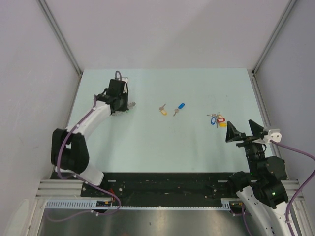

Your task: Put the keys on the keyring

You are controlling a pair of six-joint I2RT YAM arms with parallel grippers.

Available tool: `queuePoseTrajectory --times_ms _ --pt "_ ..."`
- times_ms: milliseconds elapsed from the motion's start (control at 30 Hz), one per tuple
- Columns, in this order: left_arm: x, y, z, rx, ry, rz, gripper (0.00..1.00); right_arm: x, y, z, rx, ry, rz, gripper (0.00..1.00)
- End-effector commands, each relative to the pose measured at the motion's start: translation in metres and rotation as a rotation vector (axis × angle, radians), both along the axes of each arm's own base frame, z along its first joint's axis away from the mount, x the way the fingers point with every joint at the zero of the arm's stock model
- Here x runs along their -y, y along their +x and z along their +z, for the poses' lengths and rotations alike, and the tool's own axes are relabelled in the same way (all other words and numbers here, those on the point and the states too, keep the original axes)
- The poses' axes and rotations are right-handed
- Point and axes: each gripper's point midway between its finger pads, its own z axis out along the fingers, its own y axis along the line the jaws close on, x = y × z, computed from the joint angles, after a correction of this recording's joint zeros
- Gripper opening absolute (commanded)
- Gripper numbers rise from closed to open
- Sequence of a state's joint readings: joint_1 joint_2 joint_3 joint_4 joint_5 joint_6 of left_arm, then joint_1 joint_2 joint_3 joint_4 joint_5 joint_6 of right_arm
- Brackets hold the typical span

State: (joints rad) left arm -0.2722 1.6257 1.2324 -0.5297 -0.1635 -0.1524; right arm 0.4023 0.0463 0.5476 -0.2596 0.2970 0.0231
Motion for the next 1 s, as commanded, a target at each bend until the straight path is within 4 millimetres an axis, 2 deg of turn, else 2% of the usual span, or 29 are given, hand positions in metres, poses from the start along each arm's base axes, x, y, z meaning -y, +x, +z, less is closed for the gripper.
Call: queuePoseTrajectory --times_ms 0,100,167,200,267,300,333,367,400,433,467,500,633,667,700,733,767,800,833,900,933,967 --pt "0.0 -0.009 0.056 0.207 0.016 -0.109 0.0 -0.017 -0.004 0.016 0.053 -0.023 0.094 1.0" --pt "0.0 -0.019 0.067 0.265 0.035 -0.165 0.01 -0.03 -0.004 0.019 0.045 -0.039 0.167 1.0" --pt "-0.001 -0.023 0.085 0.344 0.039 -0.191 0.01 -0.045 0.0 0.015 0.005 -0.055 0.234 1.0" --pt "0.001 -0.027 0.083 0.347 0.053 -0.23 0.0 -0.049 -0.001 0.02 0.004 -0.053 0.256 1.0" --pt "0.007 -0.033 0.098 0.397 0.045 -0.263 0.0 -0.069 0.004 0.012 -0.061 -0.054 0.347 1.0" --pt "0.018 -0.036 0.103 0.42 0.032 -0.304 0.01 -0.074 0.004 0.015 -0.073 -0.051 0.377 1.0" --pt "0.024 -0.041 0.117 0.471 0.024 -0.331 0.0 -0.087 0.008 0.007 -0.123 -0.055 0.431 0.99" --pt "0.03 -0.041 0.121 0.514 0.031 -0.371 0.0 -0.093 0.01 0.005 -0.148 -0.046 0.461 1.0" --pt "0.046 -0.048 0.128 0.547 -0.003 -0.439 0.0 -0.1 0.01 0.008 -0.168 -0.028 0.494 1.0" --pt "0.052 -0.052 0.135 0.578 -0.03 -0.47 0.0 -0.113 0.007 0.006 -0.189 -0.031 0.568 1.0" --pt "0.056 -0.061 0.142 0.618 -0.06 -0.495 0.0 -0.123 0.014 -0.003 -0.244 -0.036 0.606 1.0" --pt "0.065 -0.064 0.153 0.67 -0.102 -0.541 0.0 -0.131 0.013 -0.004 -0.264 -0.024 0.646 1.0" --pt "0.084 -0.086 0.176 0.818 -0.206 -0.652 0.01 -0.166 0.013 -0.012 -0.303 -0.035 0.842 1.0" --pt "0.088 -0.09 0.172 0.814 -0.238 -0.664 0.0 -0.175 0.019 -0.021 -0.339 -0.035 0.87 1.0" --pt "0.092 -0.094 0.177 0.831 -0.262 -0.682 0.0 -0.182 0.021 -0.023 -0.349 -0.031 0.891 1.0" --pt "0.099 -0.098 0.179 0.838 -0.297 -0.718 0.0 -0.189 0.025 -0.018 -0.327 -0.025 0.917 1.0" --pt "0.103 -0.102 0.18 0.834 -0.33 -0.73 0.0 -0.195 0.026 -0.021 -0.332 -0.028 0.938 1.0" --pt "0.107 -0.103 0.18 0.828 -0.354 -0.74 0.0 -0.21 0.028 -0.028 -0.346 -0.036 0.983 1.0" --pt "0.11 -0.105 0.184 0.842 -0.375 -0.752 0.0 -0.218 0.03 -0.022 -0.307 -0.046 1.005 1.0" --pt "0.118 -0.11 0.182 0.83 -0.427 -0.774 0.0 -0.237 0.031 -0.031 -0.314 -0.066 1.04 1.0" --pt "0.121 -0.112 0.187 0.854 -0.443 -0.788 0.0 -0.244 0.033 -0.029 -0.285 -0.081 1.051 1.0" --pt "0.127 -0.116 0.183 0.835 -0.481 -0.795 0.0 -0.248 0.033 -0.029 -0.275 -0.086 1.06 0.99"
